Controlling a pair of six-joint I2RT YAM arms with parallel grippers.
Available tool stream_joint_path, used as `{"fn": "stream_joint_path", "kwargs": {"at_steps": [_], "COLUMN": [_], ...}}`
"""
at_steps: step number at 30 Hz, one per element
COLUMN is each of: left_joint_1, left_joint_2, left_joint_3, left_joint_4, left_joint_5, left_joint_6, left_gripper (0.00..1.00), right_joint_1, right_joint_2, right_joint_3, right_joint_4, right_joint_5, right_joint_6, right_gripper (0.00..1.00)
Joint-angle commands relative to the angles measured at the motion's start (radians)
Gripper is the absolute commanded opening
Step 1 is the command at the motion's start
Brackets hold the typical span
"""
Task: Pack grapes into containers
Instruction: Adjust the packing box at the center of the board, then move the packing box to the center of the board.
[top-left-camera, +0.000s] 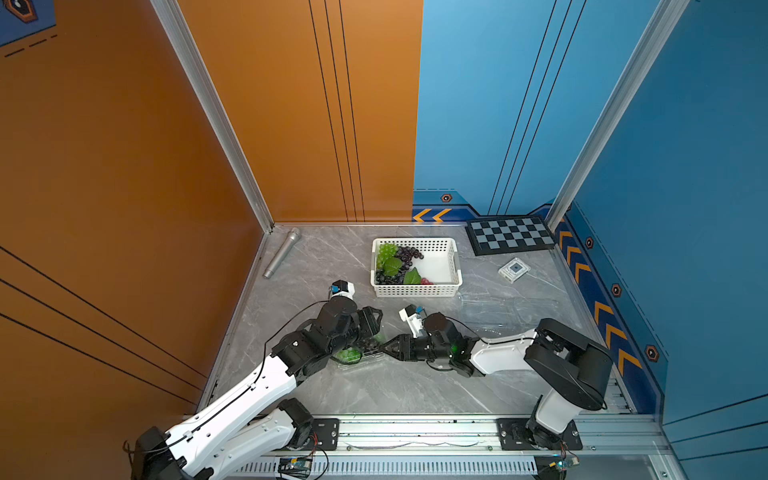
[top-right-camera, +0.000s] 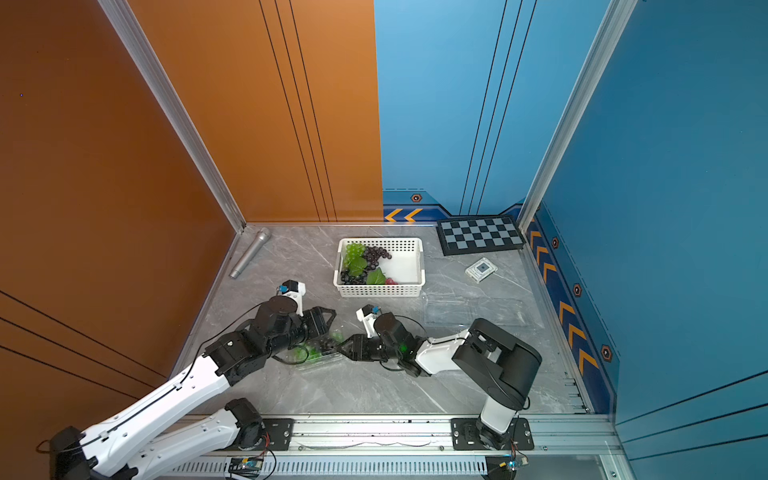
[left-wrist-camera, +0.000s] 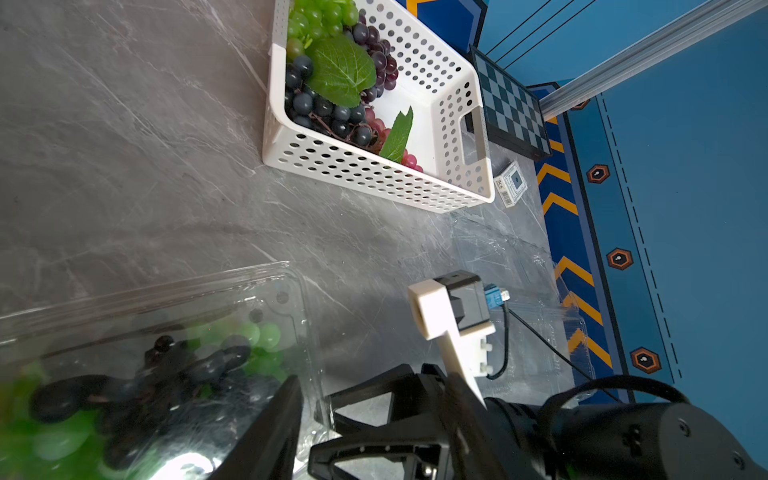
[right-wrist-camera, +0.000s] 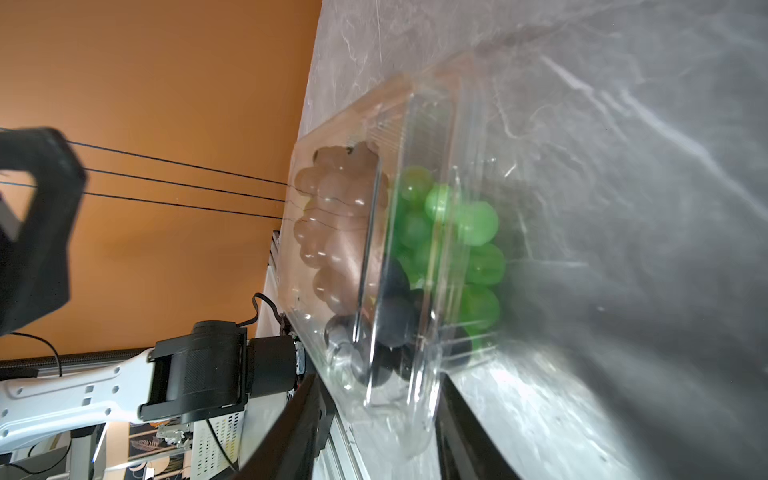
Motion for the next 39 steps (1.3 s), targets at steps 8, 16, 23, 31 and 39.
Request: {"fn": "stream_joint_path", "kwargs": {"at_steps": [8, 16, 23, 31, 39], "left_joint_1": [0.052, 0.062, 0.035, -0.021, -0.044], "left_joint_2": [-0.047, -0.030, 0.024, 0.099, 0.165], "left_joint_3": [-0.021, -0.007, 0.027, 0.024, 0.028], "left_joint_4": [-0.043, -0.047, -0.036, 0.076, 0.136], "left_joint_5": [0.010, 0.026, 0.013, 0.005, 0.016], "left_joint_6": [0.005, 0.028, 0.056, 0.061, 0.057], "left_gripper": [0.56, 0.56, 0.56, 0.56, 0.56], "right_joint_1": [0.057, 0.038, -0.068, -0.229, -0.409], "right_joint_2": [0.242, 0.233, -0.074, -0.564, -0.817], "right_joint_3": [0.276, 0.323, 0.178, 0.120, -0.036], "right_joint_4": [-0.010, -0.122, -0.437, -1.083, -1.288], "right_joint_5": [0.004, 0.032, 0.139, 0.337, 0.377], "right_joint_6": [-0.005, -0.077, -0.217, -0.396, -0.375], "right_gripper": [0.41, 0.44, 0.51, 0.56, 0.50]}}
